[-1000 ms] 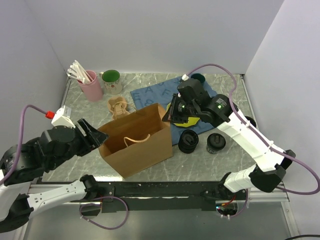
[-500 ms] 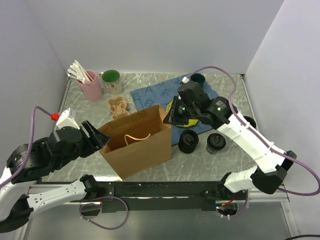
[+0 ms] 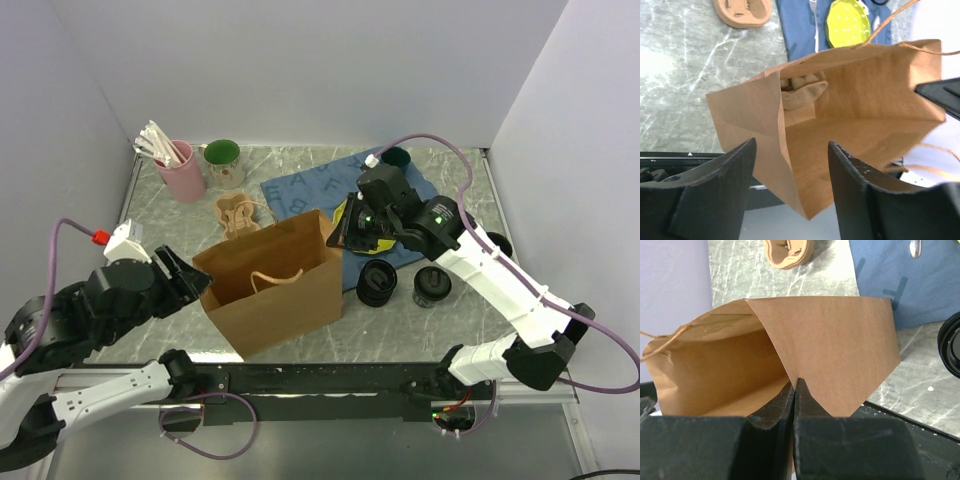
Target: Pack the takeout coffee
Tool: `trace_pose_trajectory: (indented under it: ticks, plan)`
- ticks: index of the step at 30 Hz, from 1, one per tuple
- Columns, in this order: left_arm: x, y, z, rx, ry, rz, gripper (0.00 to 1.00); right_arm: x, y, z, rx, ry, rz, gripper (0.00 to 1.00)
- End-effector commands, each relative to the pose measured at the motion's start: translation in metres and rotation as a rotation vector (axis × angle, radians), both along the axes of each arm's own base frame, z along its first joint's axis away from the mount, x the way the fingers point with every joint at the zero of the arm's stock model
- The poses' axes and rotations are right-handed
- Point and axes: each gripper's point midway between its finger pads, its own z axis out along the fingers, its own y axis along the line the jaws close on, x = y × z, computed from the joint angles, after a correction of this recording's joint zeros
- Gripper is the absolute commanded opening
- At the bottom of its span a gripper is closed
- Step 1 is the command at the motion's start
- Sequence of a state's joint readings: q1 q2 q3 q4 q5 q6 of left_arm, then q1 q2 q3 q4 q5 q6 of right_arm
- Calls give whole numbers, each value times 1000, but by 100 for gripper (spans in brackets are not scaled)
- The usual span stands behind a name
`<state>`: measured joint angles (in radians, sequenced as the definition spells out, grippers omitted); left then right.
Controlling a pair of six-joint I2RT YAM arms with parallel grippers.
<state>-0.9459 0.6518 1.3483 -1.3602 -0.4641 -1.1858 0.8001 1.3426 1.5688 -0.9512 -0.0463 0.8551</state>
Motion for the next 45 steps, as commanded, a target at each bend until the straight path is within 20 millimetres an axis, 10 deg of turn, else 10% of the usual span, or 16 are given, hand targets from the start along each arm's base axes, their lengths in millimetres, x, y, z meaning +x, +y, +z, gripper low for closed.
trace_pose_trajectory:
  ticks: [1, 10, 17, 24, 45]
  plan:
    - [17, 6, 0, 100, -23, 68, 59, 1, 3, 26, 93, -77, 10, 0]
    - [45, 7, 30, 219, -109, 123, 1, -15, 29, 47, 219, -184, 232, 1]
    - [43, -16, 75, 104, -310, -59, 1, -35, 28, 67, 247, -320, 401, 22]
    - [5, -39, 12, 0, -179, -251, 1, -40, -5, 50, 71, -313, 393, 57]
    - [12, -10, 18, 76, -271, -178, 1, 2, 2, 51, -133, -368, 414, 61]
